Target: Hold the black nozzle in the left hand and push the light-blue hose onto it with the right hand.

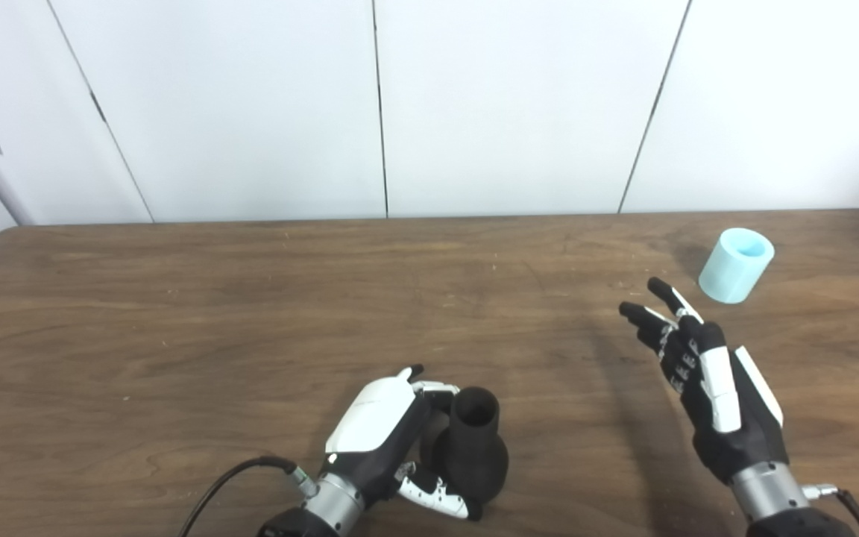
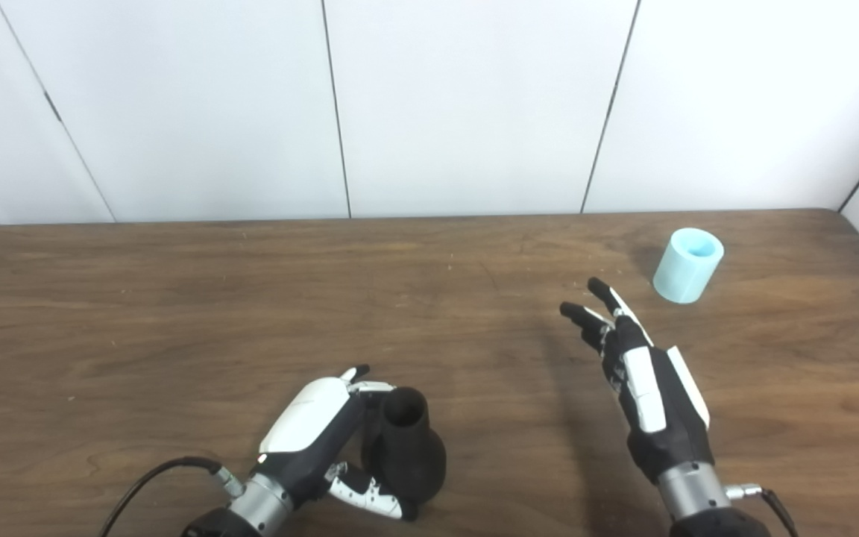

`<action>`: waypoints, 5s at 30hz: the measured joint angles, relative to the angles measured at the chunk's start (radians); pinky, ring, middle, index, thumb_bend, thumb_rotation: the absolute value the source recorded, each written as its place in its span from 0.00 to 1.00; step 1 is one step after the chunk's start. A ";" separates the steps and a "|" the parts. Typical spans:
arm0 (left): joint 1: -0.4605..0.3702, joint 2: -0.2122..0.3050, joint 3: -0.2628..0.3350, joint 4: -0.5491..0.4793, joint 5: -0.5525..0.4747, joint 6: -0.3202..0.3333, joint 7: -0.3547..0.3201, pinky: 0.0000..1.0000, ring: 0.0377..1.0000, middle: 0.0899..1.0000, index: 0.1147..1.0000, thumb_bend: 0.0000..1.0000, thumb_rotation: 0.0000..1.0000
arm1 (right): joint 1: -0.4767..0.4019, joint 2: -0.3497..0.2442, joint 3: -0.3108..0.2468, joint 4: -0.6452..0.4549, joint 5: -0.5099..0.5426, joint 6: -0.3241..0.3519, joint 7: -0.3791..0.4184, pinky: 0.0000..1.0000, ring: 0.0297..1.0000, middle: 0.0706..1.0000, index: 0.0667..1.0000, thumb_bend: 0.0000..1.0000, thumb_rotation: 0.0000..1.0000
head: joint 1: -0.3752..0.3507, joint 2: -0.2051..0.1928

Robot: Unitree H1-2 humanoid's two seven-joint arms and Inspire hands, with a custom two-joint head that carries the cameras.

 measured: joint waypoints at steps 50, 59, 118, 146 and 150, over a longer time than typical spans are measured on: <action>-0.017 0.077 0.059 0.061 -0.101 -0.154 0.030 1.00 0.74 0.49 0.38 0.52 0.00 | -0.559 -0.445 0.139 0.436 -0.837 0.145 0.264 0.88 0.93 0.90 0.83 0.87 0.27 | -0.330 -0.032; -0.019 0.091 0.064 0.058 -0.106 -0.155 0.024 1.00 0.73 0.49 0.38 0.52 0.00 | -0.612 -0.442 0.182 0.612 -0.886 0.144 0.273 0.91 0.93 0.91 0.84 0.92 0.21 | -0.336 -0.026; -0.022 0.087 0.074 0.051 -0.101 -0.153 0.003 1.00 0.73 0.49 0.38 0.52 0.00 | -0.714 -0.484 0.314 0.849 -0.908 0.055 0.203 0.59 0.65 0.66 0.64 0.85 0.01 | -0.319 -0.018; -0.018 0.086 0.074 0.043 -0.100 -0.144 -0.001 1.00 0.72 0.49 0.38 0.52 0.00 | -0.707 -0.540 0.410 0.848 -0.911 0.064 0.229 0.61 0.66 0.65 0.61 0.84 0.01 | -0.322 -0.009; -0.018 0.086 0.074 0.042 -0.100 -0.143 -0.002 1.00 0.72 0.49 0.38 0.52 0.00 | -0.703 -0.540 0.408 0.849 -0.908 0.059 0.217 0.62 0.66 0.65 0.61 0.85 0.01 | -0.319 -0.008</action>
